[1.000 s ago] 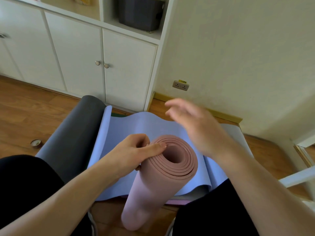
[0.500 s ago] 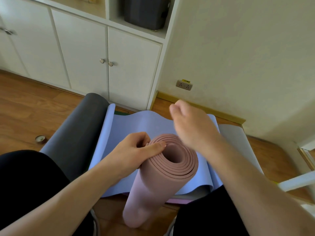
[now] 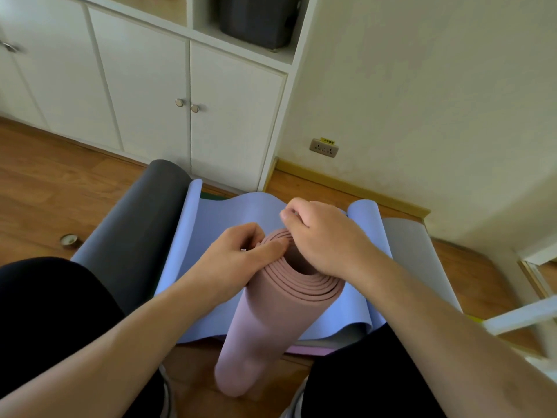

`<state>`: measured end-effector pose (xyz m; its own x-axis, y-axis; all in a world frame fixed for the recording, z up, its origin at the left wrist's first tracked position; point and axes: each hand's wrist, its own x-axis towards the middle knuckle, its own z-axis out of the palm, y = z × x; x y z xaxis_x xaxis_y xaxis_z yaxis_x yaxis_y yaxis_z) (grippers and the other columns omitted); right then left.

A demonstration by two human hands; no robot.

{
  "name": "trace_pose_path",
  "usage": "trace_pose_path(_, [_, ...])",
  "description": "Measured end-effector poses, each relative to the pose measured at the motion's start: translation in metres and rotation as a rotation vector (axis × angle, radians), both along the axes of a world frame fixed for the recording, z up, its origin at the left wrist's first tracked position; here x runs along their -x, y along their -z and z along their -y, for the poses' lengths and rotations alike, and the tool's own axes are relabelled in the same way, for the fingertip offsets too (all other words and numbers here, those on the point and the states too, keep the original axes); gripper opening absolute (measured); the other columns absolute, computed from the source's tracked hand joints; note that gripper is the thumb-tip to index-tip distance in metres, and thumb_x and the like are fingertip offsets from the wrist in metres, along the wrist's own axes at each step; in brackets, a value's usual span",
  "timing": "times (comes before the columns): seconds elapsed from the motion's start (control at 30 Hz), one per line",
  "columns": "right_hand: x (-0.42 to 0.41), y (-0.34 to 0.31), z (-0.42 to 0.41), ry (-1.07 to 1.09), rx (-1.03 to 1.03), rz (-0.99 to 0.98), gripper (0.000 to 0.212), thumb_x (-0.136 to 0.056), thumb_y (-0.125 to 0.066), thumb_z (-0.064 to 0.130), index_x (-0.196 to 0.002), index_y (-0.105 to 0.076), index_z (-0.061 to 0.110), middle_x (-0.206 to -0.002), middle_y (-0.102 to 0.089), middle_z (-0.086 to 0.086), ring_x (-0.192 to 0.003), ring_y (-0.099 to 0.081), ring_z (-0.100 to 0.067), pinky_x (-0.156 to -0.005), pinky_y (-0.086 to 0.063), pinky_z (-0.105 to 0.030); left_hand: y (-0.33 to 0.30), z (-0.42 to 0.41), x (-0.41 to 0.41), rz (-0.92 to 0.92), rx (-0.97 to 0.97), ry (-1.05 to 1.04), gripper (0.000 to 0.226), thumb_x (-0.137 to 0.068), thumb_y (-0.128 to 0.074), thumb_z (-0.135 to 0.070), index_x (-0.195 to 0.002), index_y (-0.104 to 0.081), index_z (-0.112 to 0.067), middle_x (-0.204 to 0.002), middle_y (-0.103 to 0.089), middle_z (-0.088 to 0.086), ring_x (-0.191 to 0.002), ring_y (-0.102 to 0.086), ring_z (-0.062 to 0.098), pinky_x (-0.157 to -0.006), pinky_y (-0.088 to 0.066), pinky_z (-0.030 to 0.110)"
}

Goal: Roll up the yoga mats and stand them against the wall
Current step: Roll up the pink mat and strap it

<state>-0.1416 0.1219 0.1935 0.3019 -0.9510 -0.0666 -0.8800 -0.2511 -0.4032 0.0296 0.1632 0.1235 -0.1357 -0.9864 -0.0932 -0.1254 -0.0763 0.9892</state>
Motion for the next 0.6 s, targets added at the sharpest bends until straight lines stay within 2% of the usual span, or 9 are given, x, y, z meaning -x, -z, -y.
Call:
trace_pose_path(0.03, [0.002,-0.005,-0.002,-0.033,-0.103,0.143,0.035,-0.107,-0.045,0.056,-0.113,-0.064,0.028,-0.106,-0.068,0.006,-0.103,-0.063,-0.014,-0.09,-0.051,-0.042,0.0,0.0,-0.001,-0.014,0.011,-0.021,0.066,-0.08,-0.069,-0.067,-0.081,-0.048,-0.005,-0.069,-0.045,0.002,-0.063,-0.044,0.014,-0.066,-0.038,0.042])
trace_pose_path(0.07, [0.004,-0.011,-0.007,-0.086,-0.272,0.22,0.044,-0.099,-0.052,0.066,-0.128,-0.061,0.034,-0.123,-0.067,0.012,-0.117,-0.061,-0.008,-0.101,-0.05,-0.039,0.001,0.001,-0.003,-0.032,0.02,-0.046,0.068,-0.079,-0.068,-0.068,-0.084,-0.047,-0.003,-0.07,-0.044,0.002,-0.063,-0.042,0.016,-0.066,-0.037,0.042])
trace_pose_path(0.1, [0.005,-0.016,-0.013,-0.17,-0.403,0.178,0.065,-0.088,-0.058,0.077,-0.143,-0.051,0.042,-0.141,-0.057,0.017,-0.132,-0.052,-0.003,-0.11,-0.046,-0.038,0.002,0.002,-0.005,-0.045,0.027,-0.069,0.068,-0.079,-0.068,-0.068,-0.087,-0.049,-0.003,-0.071,-0.044,0.003,-0.064,-0.042,0.016,-0.066,-0.037,0.043])
trace_pose_path(0.13, [0.005,-0.018,-0.016,-0.253,-0.452,0.023,0.087,-0.079,-0.064,0.084,-0.152,-0.035,0.048,-0.151,-0.042,0.021,-0.141,-0.041,-0.002,-0.115,-0.042,-0.038,0.002,0.002,-0.006,-0.059,0.034,-0.082,0.067,-0.08,-0.068,-0.068,-0.09,-0.051,-0.004,-0.072,-0.046,0.003,-0.064,-0.044,0.017,-0.065,-0.038,0.042])
trace_pose_path(0.2, [0.001,-0.015,-0.024,-0.328,-0.322,-0.204,0.101,-0.072,-0.072,0.082,-0.152,-0.02,0.053,-0.146,-0.032,0.018,-0.141,-0.034,-0.009,-0.111,-0.045,-0.042,0.005,0.001,-0.008,-0.086,0.041,-0.092,0.062,-0.084,-0.068,-0.064,-0.096,-0.054,-0.004,-0.076,-0.051,0.004,-0.066,-0.049,0.015,-0.064,-0.041,0.038])
trace_pose_path(0.3, [-0.011,-0.001,-0.032,-0.264,-0.042,-0.171,0.08,-0.074,-0.07,0.074,-0.141,-0.032,0.049,-0.126,-0.041,0.013,-0.122,-0.045,-0.016,-0.092,-0.054,-0.043,0.008,0.001,-0.006,-0.13,0.031,-0.156,0.049,-0.096,-0.065,-0.055,-0.101,-0.058,-0.006,-0.084,-0.06,0.012,-0.073,-0.059,0.015,-0.068,-0.049,0.036])
trace_pose_path(0.47, [-0.002,0.008,-0.032,-0.209,0.056,-0.149,0.075,-0.07,-0.057,0.08,-0.134,-0.036,0.048,-0.12,-0.044,0.016,-0.113,-0.049,-0.015,-0.085,-0.052,-0.041,0.008,-0.007,0.0,-0.154,0.031,-0.186,0.028,-0.11,-0.048,-0.04,-0.096,-0.059,-0.018,-0.076,-0.057,-0.01,-0.068,-0.053,0.004,-0.068,-0.045,0.029])
trace_pose_path(0.53, [0.007,0.01,-0.028,-0.171,0.05,-0.113,0.073,-0.067,-0.054,0.082,-0.13,-0.038,0.05,-0.12,-0.046,0.017,-0.114,-0.051,-0.014,-0.087,-0.053,-0.042,0.012,-0.01,0.0,-0.161,0.075,-0.093,0.023,-0.112,-0.046,-0.035,-0.108,-0.063,-0.019,-0.088,-0.06,-0.007,-0.079,-0.054,0.008,-0.077,-0.047,0.03])
trace_pose_path(0.6, [0.02,0.011,-0.022,-0.106,0.028,-0.054,0.067,-0.071,-0.064,0.077,-0.128,-0.042,0.05,-0.121,-0.049,0.019,-0.116,-0.053,-0.013,-0.09,-0.053,-0.044,0.016,-0.012,-0.001,-0.163,0.094,0.038,0.028,-0.105,-0.053,-0.033,-0.131,-0.062,-0.029,-0.116,-0.061,-0.007,-0.104,-0.058,0.007,-0.092,-0.047,0.025])
